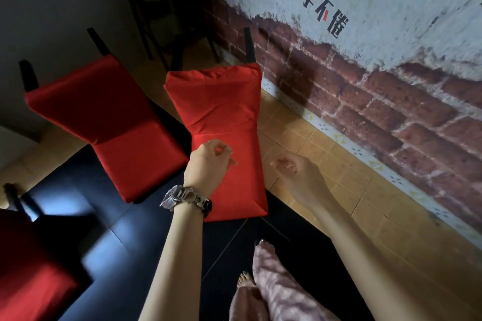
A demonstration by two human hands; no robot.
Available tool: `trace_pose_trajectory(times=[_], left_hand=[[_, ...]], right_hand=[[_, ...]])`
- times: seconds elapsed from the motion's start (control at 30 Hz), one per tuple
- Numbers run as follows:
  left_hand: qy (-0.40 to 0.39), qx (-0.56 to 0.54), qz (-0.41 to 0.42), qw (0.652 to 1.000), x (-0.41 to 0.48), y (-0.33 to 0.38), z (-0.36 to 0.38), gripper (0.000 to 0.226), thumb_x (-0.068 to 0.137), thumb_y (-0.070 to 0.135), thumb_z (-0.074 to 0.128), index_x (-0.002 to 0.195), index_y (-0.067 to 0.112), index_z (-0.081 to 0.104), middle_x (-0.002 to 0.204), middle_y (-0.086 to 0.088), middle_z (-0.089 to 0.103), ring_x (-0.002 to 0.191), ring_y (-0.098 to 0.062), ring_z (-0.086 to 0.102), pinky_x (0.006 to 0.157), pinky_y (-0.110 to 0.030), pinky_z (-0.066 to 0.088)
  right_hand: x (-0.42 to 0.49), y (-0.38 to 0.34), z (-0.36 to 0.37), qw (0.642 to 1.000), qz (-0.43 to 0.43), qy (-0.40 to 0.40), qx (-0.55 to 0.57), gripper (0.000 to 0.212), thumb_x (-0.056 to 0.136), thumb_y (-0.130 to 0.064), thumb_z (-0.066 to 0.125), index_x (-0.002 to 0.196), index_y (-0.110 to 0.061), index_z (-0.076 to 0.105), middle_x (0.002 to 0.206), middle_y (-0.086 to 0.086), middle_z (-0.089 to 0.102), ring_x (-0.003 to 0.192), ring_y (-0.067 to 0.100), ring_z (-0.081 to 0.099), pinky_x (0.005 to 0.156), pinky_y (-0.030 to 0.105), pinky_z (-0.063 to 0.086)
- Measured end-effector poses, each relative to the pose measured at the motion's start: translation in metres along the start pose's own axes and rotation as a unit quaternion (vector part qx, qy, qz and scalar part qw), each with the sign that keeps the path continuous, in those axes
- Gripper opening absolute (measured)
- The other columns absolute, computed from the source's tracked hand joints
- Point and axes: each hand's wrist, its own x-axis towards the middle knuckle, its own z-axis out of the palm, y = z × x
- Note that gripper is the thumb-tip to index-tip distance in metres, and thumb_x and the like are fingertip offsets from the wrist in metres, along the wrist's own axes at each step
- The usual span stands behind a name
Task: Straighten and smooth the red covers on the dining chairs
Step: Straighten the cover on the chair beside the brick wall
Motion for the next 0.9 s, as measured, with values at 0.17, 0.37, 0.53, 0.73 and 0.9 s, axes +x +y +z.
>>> trace_pose_trajectory(times=[0.17,0.37,0.53,0.73,0.9], left_hand=[[0.028,-0.004,-0.010,1.000,0.040,-0.017,0.010,0.018,0.093,0.022,0.051,0.082,0.025,0.064,0.073,0.011,0.069,0.074,-0.011,0.067,0.080,-0.037,0.056],[0.049,0.012,-0.026,0.998,0.088,-0.049,0.027,0.019,0.093,0.023,0.051,0.078,0.029,0.062,0.069,0.012,0.067,0.071,-0.016,0.066,0.072,-0.034,0.055],[0.096,0.072,-0.036,0.992,0.123,-0.090,0.053,0.016,0.093,0.039,0.046,0.087,0.033,0.059,0.067,0.011,0.061,0.062,-0.007,0.055,0.052,-0.022,0.036],[0.113,0.127,-0.041,0.985,0.161,-0.164,0.088,0.022,0.094,0.039,0.046,0.112,0.030,0.058,0.090,0.018,0.055,0.081,-0.011,0.049,0.067,-0.028,0.035],[0.088,0.178,-0.051,0.979,0.188,-0.229,0.115,0.011,0.092,0.032,0.048,0.083,0.033,0.056,0.077,0.015,0.052,0.058,-0.007,0.042,0.050,-0.021,0.023]], right_hand=[[0.043,0.011,0.020,0.999,-0.008,-0.042,-0.021,0.023,0.099,-0.027,0.048,0.109,-0.017,0.065,0.112,-0.008,0.065,0.106,0.007,0.058,0.088,0.024,0.046],[0.085,0.038,0.052,0.998,-0.016,-0.064,-0.008,0.022,0.098,-0.025,0.048,0.110,-0.017,0.065,0.114,-0.006,0.064,0.107,0.007,0.059,0.092,0.025,0.047],[0.118,0.070,0.082,0.999,-0.031,-0.040,-0.016,0.022,0.097,-0.027,0.052,0.112,-0.017,0.066,0.116,-0.001,0.060,0.110,0.010,0.056,0.095,0.033,0.048],[0.149,0.129,0.117,0.994,-0.045,-0.013,-0.095,0.044,0.094,-0.042,0.054,0.135,-0.025,0.051,0.133,-0.003,0.045,0.118,0.004,0.040,0.091,0.018,0.037],[0.176,0.183,0.159,0.989,0.002,0.002,-0.149,0.067,0.090,-0.051,0.055,0.145,-0.017,0.035,0.143,0.003,0.039,0.130,0.018,0.038,0.102,0.033,0.038]])
